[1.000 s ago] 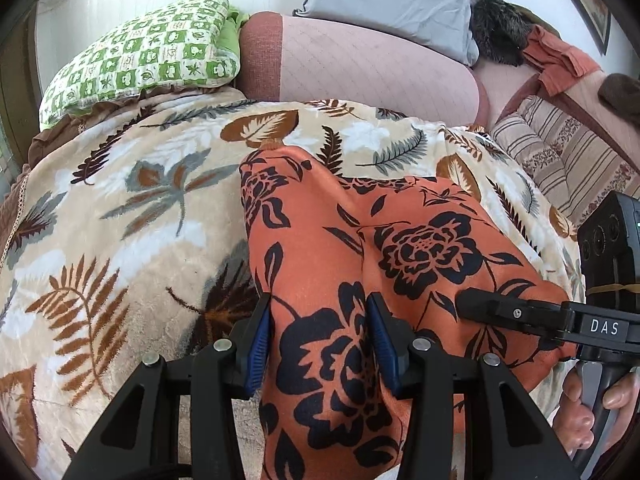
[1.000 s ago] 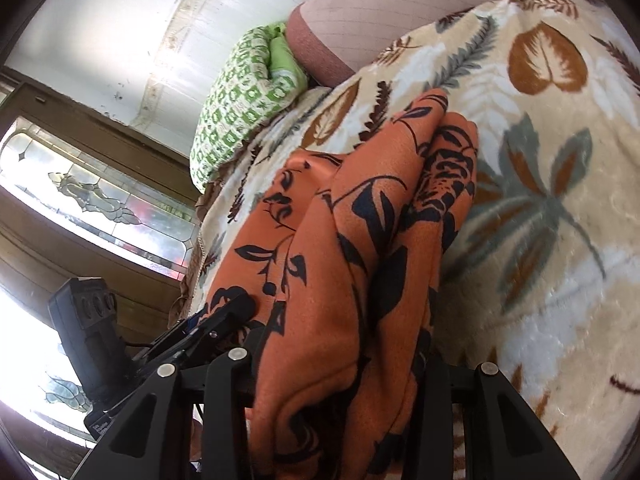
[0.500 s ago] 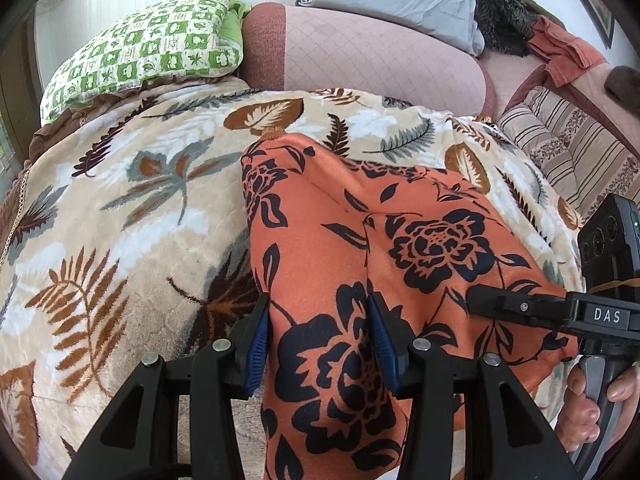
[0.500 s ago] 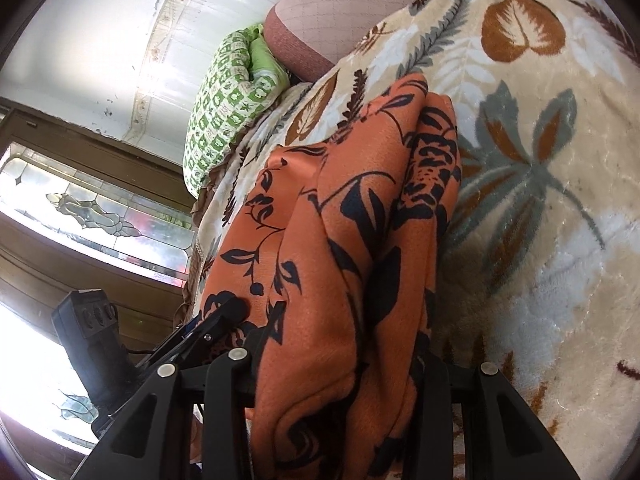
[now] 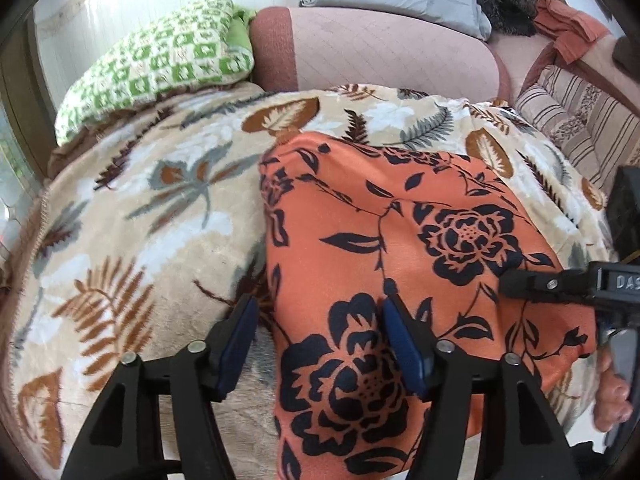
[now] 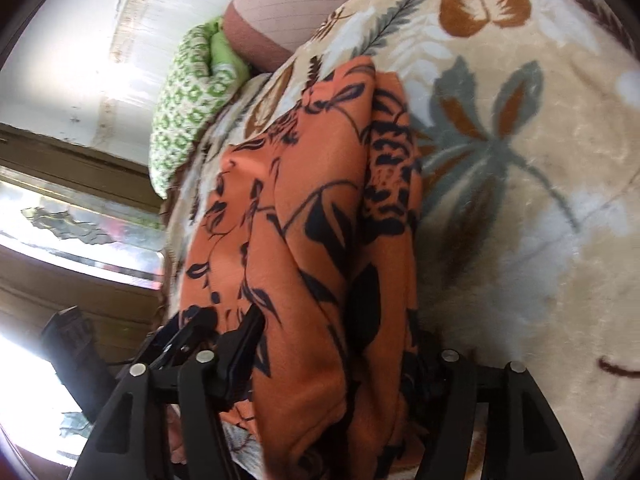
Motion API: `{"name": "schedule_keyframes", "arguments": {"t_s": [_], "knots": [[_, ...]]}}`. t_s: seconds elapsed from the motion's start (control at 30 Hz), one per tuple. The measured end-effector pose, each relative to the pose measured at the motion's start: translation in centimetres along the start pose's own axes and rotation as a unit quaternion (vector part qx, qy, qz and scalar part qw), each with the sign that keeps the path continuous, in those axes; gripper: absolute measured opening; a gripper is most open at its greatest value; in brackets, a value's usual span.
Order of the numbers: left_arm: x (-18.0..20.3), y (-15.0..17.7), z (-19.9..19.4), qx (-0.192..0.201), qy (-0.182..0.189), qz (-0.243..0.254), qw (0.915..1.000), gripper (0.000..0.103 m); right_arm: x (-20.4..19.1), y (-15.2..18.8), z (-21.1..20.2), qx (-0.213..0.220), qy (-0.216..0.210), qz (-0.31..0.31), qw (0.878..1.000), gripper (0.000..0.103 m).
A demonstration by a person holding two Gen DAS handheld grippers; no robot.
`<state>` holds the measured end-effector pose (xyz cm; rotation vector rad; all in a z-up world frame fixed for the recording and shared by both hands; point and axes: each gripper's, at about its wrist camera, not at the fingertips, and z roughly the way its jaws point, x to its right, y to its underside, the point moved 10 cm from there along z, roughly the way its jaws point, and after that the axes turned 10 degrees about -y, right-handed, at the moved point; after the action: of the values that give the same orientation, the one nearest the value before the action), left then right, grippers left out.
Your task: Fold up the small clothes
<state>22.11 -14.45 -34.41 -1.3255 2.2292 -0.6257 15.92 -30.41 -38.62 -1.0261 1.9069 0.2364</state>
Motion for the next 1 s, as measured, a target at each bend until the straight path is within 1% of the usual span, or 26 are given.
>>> {"name": "schedule_keyframes", "arguments": {"t_s": [0.03,0.1,0.17,0.23,0.3,0.33,0.37,0.4,0.47,0.5,0.57,0.6,0.63,0.67,0.73,0.77,0.8,0.87,0.93,1.0], "knots": [[-0.2,-0.1,-0.2,0.003,-0.004,0.000,1.0000,0.066,-0.4,-0.3,-0.6,0.010,0.022,-0.018,1.000,0.066],[-0.6,-0.1,-0.5,0.009,-0.017,-0.001,0.9998,0.067,-1.6,-1.0,-2.1,0.037,0.067,-0.066,0.995,0.066],[-1.1,-0.2,-0.6,0.012,-0.025,-0.005,0.9996,0.068,-3.0,-2.1,-3.8,0.071,0.093,-0.105,0.988,0.066],[-1.7,-0.3,-0.8,0.019,-0.036,-0.012,0.9991,0.068,-4.8,-3.2,-4.9,0.098,0.091,-0.135,0.982,0.066],[-2.2,-0.4,-0.8,0.025,-0.048,-0.011,0.9984,0.070,-6.5,-4.2,-5.0,0.108,0.076,-0.153,0.979,0.065],[-2.2,-0.4,-0.7,0.026,-0.050,-0.010,0.9984,0.071,-7.2,-4.7,-4.4,0.102,0.062,-0.154,0.981,0.059],[-2.2,-0.4,-0.6,0.025,-0.051,-0.008,0.9983,0.071,-7.6,-5.1,-3.8,0.095,0.053,-0.152,0.982,0.051],[-2.2,-0.4,-0.3,0.023,-0.053,-0.006,0.9983,0.071,-7.7,-5.3,-2.9,0.087,0.047,-0.148,0.984,0.038],[-2.1,-0.2,0.1,0.021,-0.056,-0.001,0.9982,0.071,-6.9,-5.8,-0.4,0.062,0.051,-0.134,0.988,0.037],[-2.1,-0.2,0.3,0.020,-0.058,0.003,0.9981,0.071,-5.9,-6.0,1.1,0.048,0.061,-0.118,0.990,0.036],[-2.0,-0.1,0.5,0.021,-0.053,0.005,0.9984,0.074,-2.3,-6.2,3.9,0.018,0.097,-0.080,0.992,0.035],[-2.0,-0.1,0.6,0.020,-0.053,0.005,0.9984,0.074,-1.2,-6.5,4.8,0.016,0.108,-0.078,0.991,0.025],[-2.0,0.0,0.8,0.017,-0.054,0.005,0.9984,0.075,-1.0,-6.9,4.9,0.022,0.101,-0.086,0.991,0.019],[-2.1,0.0,0.8,0.015,-0.052,0.003,0.9985,0.075,-1.2,-7.1,4.7,0.017,0.095,-0.080,0.992,0.018],[-2.2,-0.3,0.5,0.016,-0.047,-0.004,0.9988,0.075,-1.5,-6.9,4.0,0.008,0.100,-0.078,0.992,0.018],[-2.3,-0.5,0.3,0.019,-0.047,-0.007,0.9987,0.075,-2.0,-6.7,3.4,0.006,0.107,-0.088,0.990,0.019],[-2.4,-0.7,0.1,0.022,-0.049,-0.009,0.9985,0.075,-2.5,-6.2,2.8,0.008,0.112,-0.101,0.988,0.022],[-2.9,-1.0,-0.5,0.029,-0.054,-0.016,0.9980,0.075,-3.4,-4.5,0.9,0.011,0.109,-0.126,0.986,0.022],[-3.2,-1.5,-1.4,0.040,-0.057,-0.026,0.9973,0.075,-4.2,-2.3,-0.5,0.007,0.097,-0.138,0.986,0.022],[-3.5,-1.9,-2.4,0.051,-0.064,-0.030,0.9962,0.075,-4.0,0.4,-0.9,-0.015,0.095,-0.149,0.984,0.022]]}}
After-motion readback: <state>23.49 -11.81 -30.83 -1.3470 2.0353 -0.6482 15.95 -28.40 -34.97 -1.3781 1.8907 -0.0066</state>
